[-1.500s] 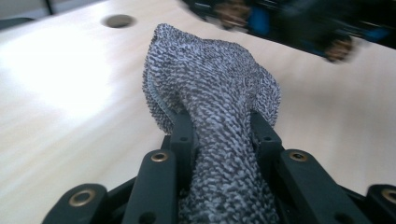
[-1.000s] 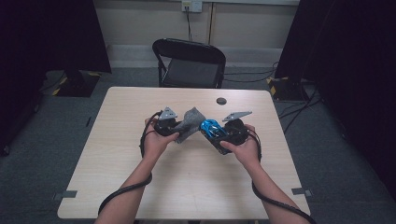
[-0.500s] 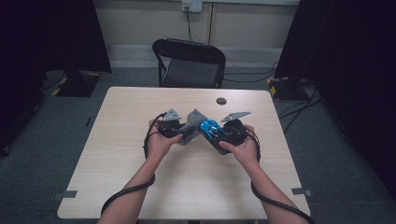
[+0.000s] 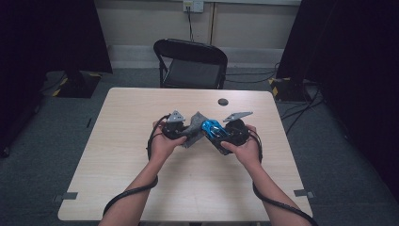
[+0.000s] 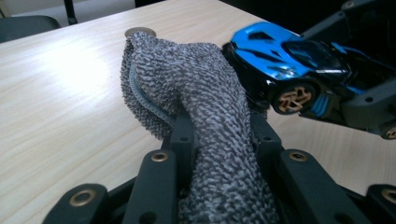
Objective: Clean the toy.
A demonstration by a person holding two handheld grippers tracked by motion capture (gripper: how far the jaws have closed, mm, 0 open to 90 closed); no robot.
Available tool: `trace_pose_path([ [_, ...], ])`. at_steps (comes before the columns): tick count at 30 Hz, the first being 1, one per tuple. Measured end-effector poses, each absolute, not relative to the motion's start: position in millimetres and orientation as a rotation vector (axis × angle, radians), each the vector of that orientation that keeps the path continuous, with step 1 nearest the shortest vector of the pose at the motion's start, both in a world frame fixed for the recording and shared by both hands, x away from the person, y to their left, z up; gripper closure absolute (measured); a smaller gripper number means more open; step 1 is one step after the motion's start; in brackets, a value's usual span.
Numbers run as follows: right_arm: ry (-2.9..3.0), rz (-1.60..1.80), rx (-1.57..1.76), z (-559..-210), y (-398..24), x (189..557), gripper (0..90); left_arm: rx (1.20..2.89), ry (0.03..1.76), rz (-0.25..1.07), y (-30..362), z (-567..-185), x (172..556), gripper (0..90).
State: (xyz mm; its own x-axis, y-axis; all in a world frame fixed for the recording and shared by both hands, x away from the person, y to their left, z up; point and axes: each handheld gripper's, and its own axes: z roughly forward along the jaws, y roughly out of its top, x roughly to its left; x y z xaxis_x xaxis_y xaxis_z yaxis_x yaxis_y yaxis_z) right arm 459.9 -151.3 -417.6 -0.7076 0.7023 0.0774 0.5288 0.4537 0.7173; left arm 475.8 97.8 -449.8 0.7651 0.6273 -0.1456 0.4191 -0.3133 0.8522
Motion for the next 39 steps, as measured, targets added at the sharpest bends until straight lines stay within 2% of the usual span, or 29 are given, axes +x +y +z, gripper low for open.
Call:
trace_pose_path([
  [39, 2.443, 1.095, 1.115, -411, -148, 472, 28.3, 2.001, 0.669, 0.17, 56, -463, 452, 69.2],
])
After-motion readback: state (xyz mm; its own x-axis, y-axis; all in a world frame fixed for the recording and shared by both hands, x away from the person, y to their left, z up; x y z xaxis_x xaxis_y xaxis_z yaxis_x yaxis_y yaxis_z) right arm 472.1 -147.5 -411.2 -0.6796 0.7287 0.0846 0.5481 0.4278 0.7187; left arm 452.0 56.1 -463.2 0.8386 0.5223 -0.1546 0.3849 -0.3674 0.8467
